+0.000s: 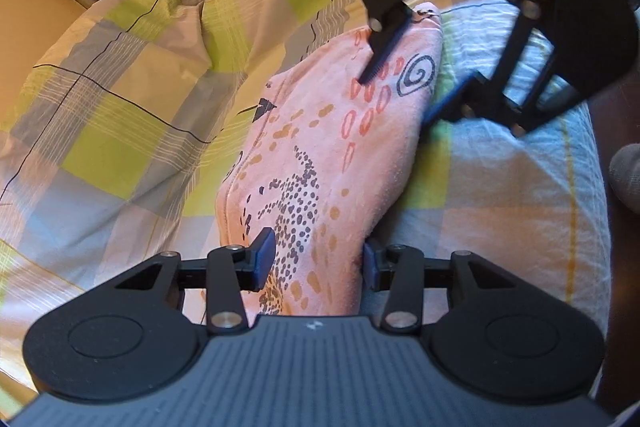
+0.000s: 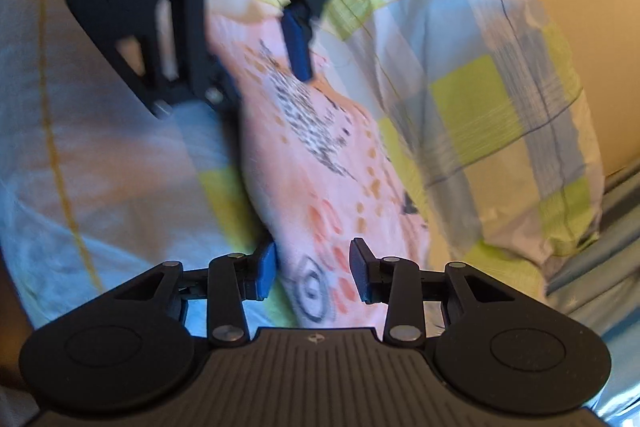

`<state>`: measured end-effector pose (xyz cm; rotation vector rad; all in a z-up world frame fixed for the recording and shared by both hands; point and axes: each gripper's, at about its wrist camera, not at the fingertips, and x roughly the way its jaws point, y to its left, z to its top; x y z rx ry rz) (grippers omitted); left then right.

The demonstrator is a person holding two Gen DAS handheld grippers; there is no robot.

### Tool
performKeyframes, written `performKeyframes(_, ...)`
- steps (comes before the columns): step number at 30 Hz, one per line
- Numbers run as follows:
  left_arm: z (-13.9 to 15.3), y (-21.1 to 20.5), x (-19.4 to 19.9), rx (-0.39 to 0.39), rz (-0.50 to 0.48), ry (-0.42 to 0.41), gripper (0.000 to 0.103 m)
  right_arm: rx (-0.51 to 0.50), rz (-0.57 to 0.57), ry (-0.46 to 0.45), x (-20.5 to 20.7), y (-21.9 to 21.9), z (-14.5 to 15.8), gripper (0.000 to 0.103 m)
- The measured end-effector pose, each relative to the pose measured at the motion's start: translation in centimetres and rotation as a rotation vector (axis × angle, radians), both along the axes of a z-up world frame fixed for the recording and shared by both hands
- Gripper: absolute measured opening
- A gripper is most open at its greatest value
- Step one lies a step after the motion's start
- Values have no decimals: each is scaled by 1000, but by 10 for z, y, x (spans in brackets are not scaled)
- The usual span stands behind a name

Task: Fold clothes
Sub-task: 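Grasp the folded garment's end with the left gripper while the right gripper grasps it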

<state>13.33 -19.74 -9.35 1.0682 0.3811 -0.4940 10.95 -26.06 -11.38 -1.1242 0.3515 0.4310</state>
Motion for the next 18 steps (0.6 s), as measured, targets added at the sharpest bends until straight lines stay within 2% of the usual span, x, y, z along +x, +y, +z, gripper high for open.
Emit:
performKeyframes(5,-1,2,0,3,4,-11,42,-29,-151,-18,26,-25,-3,36)
performKeyframes(7,-2,1,0,12,4,-18,42,-54,-139,-34,27,-28,-6,35)
performKeyframes(10,-6,-1,0,42,-2,-40,43,-112,-101,-48,24,-24,-14,27)
performKeyframes(16,-11,-4,4,85,-14,-67,45,-132,-88,-34,21,-20,-22,23)
performKeyframes(18,-10,-4,6,83,-8,-52,39,-126,-95,-32,19,-20,-23,21)
